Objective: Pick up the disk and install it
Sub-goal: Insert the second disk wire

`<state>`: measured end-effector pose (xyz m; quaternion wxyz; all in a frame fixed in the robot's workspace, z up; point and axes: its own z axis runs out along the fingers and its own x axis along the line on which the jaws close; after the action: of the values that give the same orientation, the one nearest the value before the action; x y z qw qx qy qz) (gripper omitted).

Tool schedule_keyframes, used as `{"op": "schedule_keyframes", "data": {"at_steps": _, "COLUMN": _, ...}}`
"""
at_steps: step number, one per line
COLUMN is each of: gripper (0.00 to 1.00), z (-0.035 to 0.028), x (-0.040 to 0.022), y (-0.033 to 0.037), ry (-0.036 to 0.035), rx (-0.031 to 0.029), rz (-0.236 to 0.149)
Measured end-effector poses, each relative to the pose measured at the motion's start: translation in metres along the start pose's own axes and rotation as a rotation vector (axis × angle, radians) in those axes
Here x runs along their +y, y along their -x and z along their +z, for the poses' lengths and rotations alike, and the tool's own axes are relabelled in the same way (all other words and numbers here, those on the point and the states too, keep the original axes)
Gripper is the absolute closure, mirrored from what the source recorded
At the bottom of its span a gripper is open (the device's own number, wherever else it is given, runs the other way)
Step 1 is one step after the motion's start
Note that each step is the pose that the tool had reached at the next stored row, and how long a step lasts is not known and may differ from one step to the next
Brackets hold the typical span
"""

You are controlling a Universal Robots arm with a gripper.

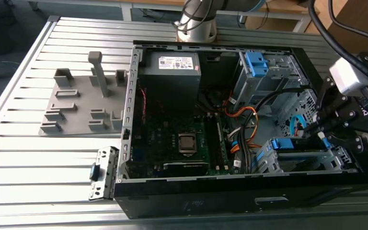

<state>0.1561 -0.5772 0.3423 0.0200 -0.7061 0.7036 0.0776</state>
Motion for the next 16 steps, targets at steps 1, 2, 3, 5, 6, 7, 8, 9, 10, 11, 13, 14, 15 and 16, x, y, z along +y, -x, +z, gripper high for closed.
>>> {"op": "schedule_keyframes", "data": {"at_steps": 1, "gripper": 0.84, "z": 0.0002, "x": 0.0000, "y": -0.0007, "ry": 0.0001, "rx": 0.0000, "rz": 0.000}}
{"op": "schedule_keyframes", "data": {"at_steps": 2, "gripper": 0.84, "z": 0.0003, "x": 0.0000, "y": -0.0013, "ry": 0.0001, "rx": 0.0000, "rz": 0.000}}
{"op": "schedule_keyframes", "data": {"at_steps": 3, "gripper": 0.84, "z": 0.0006, "x": 0.0000, "y": -0.0018, "ry": 0.0002, "rx": 0.0001, "rz": -0.001}}
{"op": "schedule_keyframes", "data": {"at_steps": 5, "gripper": 0.84, "z": 0.0010, "x": 0.0000, "y": -0.0022, "ry": 0.0016, "rx": 0.0010, "rz": -0.011}}
{"op": "schedule_keyframes", "data": {"at_steps": 6, "gripper": 0.84, "z": 0.0012, "x": 0.0000, "y": -0.0023, "ry": 0.0027, "rx": 0.0017, "rz": -0.019}}
{"op": "schedule_keyframes", "data": {"at_steps": 7, "gripper": 0.84, "z": 0.0015, "x": 0.0000, "y": -0.0024, "ry": 0.0037, "rx": 0.0022, "rz": -0.026}}
{"op": "schedule_keyframes", "data": {"at_steps": 8, "gripper": 0.84, "z": 0.0017, "x": -0.0001, "y": -0.0024, "ry": 0.0040, "rx": 0.0025, "rz": -0.029}}
{"op": "schedule_keyframes", "data": {"at_steps": 9, "gripper": 0.84, "z": 0.0019, "x": -0.0001, "y": -0.0025, "ry": 0.0041, "rx": 0.0024, "rz": -0.030}}
{"op": "schedule_keyframes", "data": {"at_steps": 10, "gripper": 0.84, "z": 0.0021, "x": -0.0002, "y": -0.0025, "ry": 0.0042, "rx": 0.0025, "rz": -0.030}}
{"op": "schedule_keyframes", "data": {"at_steps": 11, "gripper": 0.84, "z": 0.0024, "x": -0.0002, "y": -0.0026, "ry": 0.0042, "rx": 0.0024, "rz": -0.030}}
{"op": "schedule_keyframes", "data": {"at_steps": 13, "gripper": 0.84, "z": 0.0029, "x": -0.0004, "y": -0.0026, "ry": 0.0042, "rx": 0.0024, "rz": -0.030}}
{"op": "schedule_keyframes", "data": {"at_steps": 14, "gripper": 0.84, "z": 0.0032, "x": -0.0006, "y": -0.0026, "ry": 0.0042, "rx": 0.0025, "rz": -0.030}}
{"op": "schedule_keyframes", "data": {"at_steps": 15, "gripper": 0.84, "z": 0.0034, "x": -0.0006, "y": -0.0027, "ry": 0.0042, "rx": 0.0025, "rz": -0.030}}
{"op": "schedule_keyframes", "data": {"at_steps": 16, "gripper": 0.84, "z": 0.0037, "x": -0.0007, "y": -0.0027, "ry": 0.0042, "rx": 0.0024, "rz": -0.030}}
